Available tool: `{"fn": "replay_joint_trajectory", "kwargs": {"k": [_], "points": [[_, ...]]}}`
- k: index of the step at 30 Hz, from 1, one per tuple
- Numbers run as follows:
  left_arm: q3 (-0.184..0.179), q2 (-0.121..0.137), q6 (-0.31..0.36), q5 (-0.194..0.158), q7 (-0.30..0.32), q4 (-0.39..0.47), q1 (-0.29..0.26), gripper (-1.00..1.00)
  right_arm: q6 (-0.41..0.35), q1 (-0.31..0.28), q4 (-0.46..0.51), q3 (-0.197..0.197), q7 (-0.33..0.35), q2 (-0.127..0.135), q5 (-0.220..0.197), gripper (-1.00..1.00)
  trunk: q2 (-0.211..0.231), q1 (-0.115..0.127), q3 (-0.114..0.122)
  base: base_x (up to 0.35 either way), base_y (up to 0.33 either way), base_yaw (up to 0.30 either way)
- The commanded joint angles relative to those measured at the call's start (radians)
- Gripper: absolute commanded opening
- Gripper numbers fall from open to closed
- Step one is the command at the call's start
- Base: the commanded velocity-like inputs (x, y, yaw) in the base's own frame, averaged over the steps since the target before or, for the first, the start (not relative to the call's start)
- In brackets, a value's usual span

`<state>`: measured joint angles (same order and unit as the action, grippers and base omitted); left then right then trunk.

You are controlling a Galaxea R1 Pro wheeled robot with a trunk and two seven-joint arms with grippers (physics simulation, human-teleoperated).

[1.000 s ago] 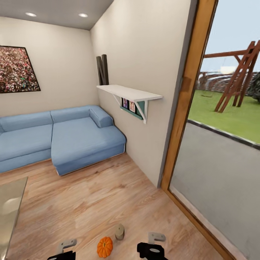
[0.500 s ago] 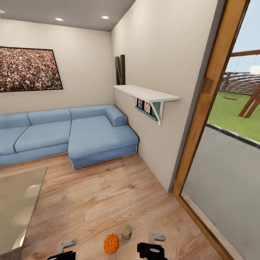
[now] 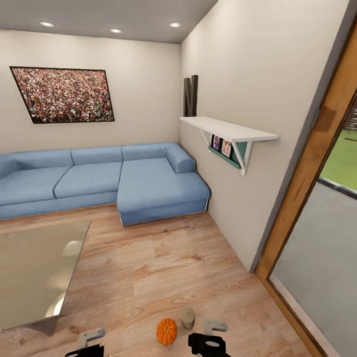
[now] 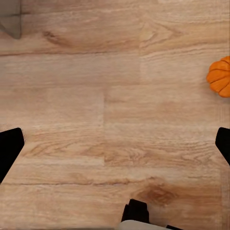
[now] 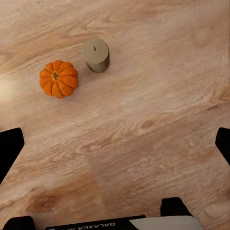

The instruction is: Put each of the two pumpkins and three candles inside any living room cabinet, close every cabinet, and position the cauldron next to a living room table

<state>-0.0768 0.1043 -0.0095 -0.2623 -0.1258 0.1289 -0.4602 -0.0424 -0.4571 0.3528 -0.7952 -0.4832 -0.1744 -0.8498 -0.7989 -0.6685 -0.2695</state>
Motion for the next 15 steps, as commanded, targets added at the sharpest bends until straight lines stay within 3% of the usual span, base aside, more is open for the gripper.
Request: {"fn": "replay_joint_trajectory", "kwargs": {"k": [1,6,15], "points": [[0.000,0.000,0.000,0.000,0.000,0.000,0.000,1.00,0.000,0.000,0.000,0.000,0.000,0.000,0.000,1.00,0.000,0.000,0.000,0.015,0.000,0.292],[0.000,0.000,-0.001,0.000,0.000,0.000,0.000,1.00,0.001,0.000,0.000,0.000,0.000,0.000,0.000,1.00,0.000,0.000,0.000,0.116,-0.048,0.292],[0.000,0.001,-0.001,0.000,0.000,0.000,0.000,1.00,0.001,0.000,0.000,0.000,0.000,0.000,0.000,1.00,0.000,0.000,-0.001,0.261,-0.100,0.292]]}}
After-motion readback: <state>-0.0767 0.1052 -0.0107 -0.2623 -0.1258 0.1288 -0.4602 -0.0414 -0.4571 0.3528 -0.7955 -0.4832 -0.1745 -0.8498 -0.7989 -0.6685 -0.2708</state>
